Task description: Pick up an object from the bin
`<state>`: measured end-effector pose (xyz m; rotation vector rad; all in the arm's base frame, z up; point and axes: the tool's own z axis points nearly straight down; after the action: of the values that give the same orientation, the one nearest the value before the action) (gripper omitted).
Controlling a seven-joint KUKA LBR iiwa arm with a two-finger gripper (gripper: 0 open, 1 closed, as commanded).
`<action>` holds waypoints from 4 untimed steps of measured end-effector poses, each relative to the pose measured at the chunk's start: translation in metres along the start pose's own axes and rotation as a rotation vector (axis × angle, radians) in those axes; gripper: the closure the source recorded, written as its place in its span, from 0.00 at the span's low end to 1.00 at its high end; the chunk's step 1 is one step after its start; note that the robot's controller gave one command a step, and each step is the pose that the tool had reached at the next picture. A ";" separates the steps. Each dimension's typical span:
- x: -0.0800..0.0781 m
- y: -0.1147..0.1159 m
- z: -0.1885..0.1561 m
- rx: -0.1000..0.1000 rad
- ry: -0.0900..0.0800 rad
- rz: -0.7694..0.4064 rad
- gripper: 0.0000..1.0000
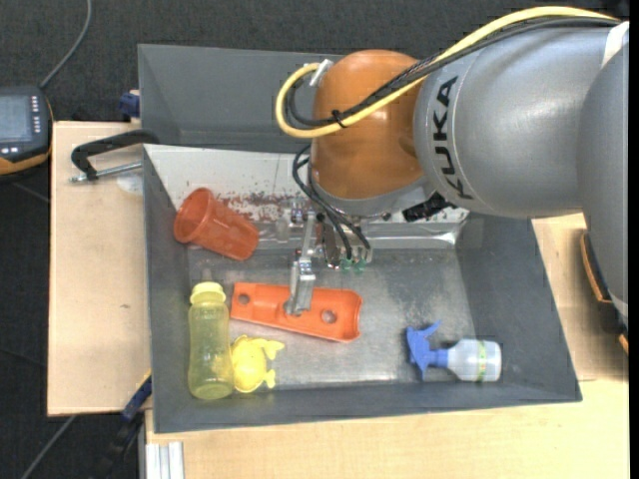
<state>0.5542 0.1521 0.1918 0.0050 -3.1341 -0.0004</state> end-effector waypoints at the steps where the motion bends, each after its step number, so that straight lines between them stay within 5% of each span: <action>1: -0.002 -0.001 -0.005 -0.001 -0.009 0.002 0.00; 3: 0.020 -0.062 0.088 -0.002 -0.005 -0.064 0.00; 4: 0.009 -0.079 0.121 -0.003 -0.010 -0.247 1.00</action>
Offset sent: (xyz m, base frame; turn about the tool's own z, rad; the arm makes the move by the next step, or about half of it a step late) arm -0.0270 -0.0589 -0.1218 0.0519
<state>0.5444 0.0733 0.0706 0.3920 -3.1201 -0.0066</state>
